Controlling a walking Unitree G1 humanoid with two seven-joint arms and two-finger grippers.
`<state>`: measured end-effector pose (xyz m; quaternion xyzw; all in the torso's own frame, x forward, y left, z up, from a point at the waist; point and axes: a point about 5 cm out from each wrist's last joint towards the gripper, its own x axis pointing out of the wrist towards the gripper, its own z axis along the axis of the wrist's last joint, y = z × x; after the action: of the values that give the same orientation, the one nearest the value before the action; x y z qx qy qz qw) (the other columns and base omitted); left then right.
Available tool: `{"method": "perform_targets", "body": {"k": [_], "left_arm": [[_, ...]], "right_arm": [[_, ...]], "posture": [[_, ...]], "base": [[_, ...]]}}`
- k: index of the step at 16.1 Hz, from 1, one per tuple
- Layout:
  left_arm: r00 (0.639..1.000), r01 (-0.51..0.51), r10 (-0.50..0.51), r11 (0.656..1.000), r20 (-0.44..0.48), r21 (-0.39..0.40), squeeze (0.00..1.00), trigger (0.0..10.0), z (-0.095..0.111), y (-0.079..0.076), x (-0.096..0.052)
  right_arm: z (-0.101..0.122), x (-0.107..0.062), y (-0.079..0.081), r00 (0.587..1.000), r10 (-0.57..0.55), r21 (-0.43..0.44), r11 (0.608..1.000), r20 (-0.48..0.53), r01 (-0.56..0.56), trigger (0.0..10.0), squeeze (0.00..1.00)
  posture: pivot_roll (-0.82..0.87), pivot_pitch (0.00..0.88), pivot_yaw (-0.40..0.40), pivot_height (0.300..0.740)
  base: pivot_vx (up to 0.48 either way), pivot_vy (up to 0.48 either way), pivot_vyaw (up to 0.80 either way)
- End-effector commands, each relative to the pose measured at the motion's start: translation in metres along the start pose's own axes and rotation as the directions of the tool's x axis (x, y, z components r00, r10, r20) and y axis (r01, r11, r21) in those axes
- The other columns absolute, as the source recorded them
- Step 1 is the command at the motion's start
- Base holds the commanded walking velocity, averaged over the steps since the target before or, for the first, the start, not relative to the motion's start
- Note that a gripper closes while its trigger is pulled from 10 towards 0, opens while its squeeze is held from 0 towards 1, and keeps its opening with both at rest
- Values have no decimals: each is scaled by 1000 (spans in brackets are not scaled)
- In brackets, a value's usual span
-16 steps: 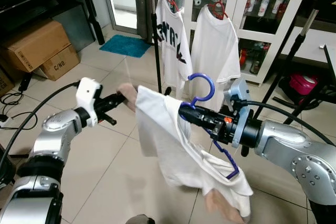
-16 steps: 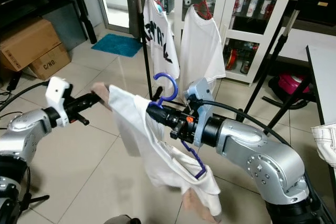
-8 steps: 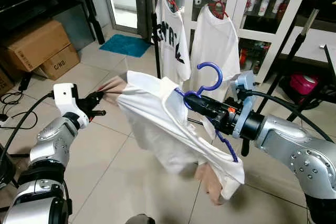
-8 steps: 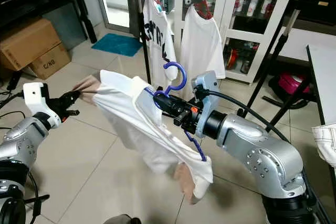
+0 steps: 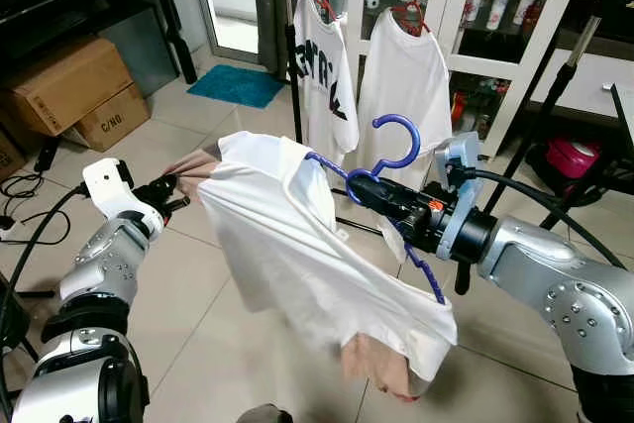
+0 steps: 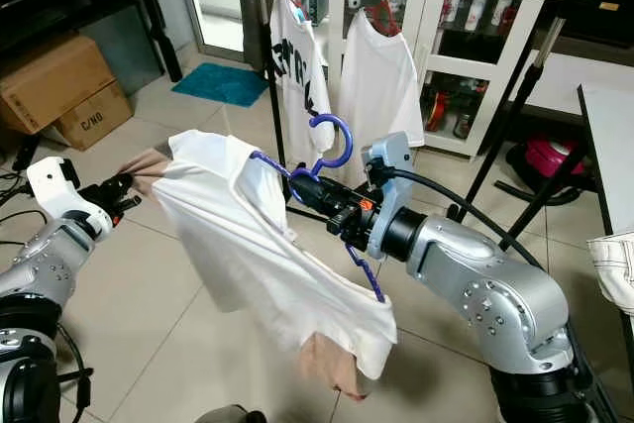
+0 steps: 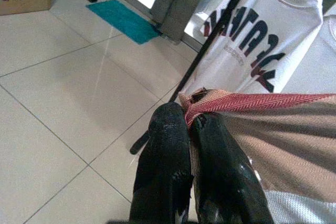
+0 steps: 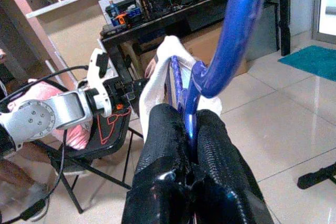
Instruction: Hang hanger
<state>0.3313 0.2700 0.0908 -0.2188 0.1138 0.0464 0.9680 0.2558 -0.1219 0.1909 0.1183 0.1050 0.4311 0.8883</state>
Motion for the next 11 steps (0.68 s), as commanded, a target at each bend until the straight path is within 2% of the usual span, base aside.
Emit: {"method": "perform_targets", "body": {"k": [1, 3, 4, 5, 6, 7, 8, 9, 10, 11], "left_arm": [[998, -68, 68, 998, 2, -9, 0, 0, 3, 11, -3], [1000, 21, -21, 998, -1, 54, 0, 0, 2, -1, -1], [996, 87, -87, 991, -1, 97, 0, 10000, 4, -10, 0], [985, 169, -170, 972, -7, 163, 898, 10000, 8, -18, -1], [982, 185, -186, 965, -9, 188, 898, 10000, 9, -19, -2], [968, 245, -248, 930, -24, 274, 1000, 10000, 14, -23, -4], [954, 291, -293, 867, -58, 405, 1000, 10000, 20, -26, -6], [937, 338, -331, 791, -108, 510, 1000, 10000, 24, -29, -8], [920, 376, -359, 701, -157, 606, 1000, 10000, 26, -32, -9], [879, 448, -413, 537, -240, 715, 1000, 10000, 27, -42, -13]], "right_arm": [[13, -5, -5, 998, -40, -25, 999, 51, 41, 10000, 0], [13, -5, -5, 998, -42, -24, 999, 52, 43, 10000, 0], [12, -5, -5, 998, -42, -29, 999, 46, 44, 10000, 0], [11, -4, -7, 997, -64, -47, 997, 30, 65, 10000, 0], [11, -4, -8, 997, -74, -53, 996, 26, 75, 10000, 0], [10, -4, -13, 993, -119, -80, 990, 9, 119, 10000, 0], [10, -4, -18, 986, -164, -115, 980, -8, 162, 10000, 0], [9, -3, -21, 980, -199, -172, 966, -26, 192, 10000, 0], [8, -2, -23, 975, -221, -199, 957, -37, 209, 10000, 0], [8, 1, -25, 967, -253, -190, 951, -32, 242, 10000, 0]], "posture": [[-93, 0, 92, 740], [-92, 0, 92, 740], [-92, 0, 91, 740], [-94, 0, 93, 740], [-94, 0, 93, 740], [-94, 0, 92, 740], [-94, 0, 90, 740], [-93, 0, 89, 740], [-92, 0, 88, 740], [-90, 0, 86, 740]], "base": [[0, 0, 0], [0, 0, 0], [0, 0, 0], [0, 0, 0], [0, 0, 0], [0, 0, 0], [0, 0, 0], [0, 0, 0], [0, 0, 0], [0, 0, 0]]}}
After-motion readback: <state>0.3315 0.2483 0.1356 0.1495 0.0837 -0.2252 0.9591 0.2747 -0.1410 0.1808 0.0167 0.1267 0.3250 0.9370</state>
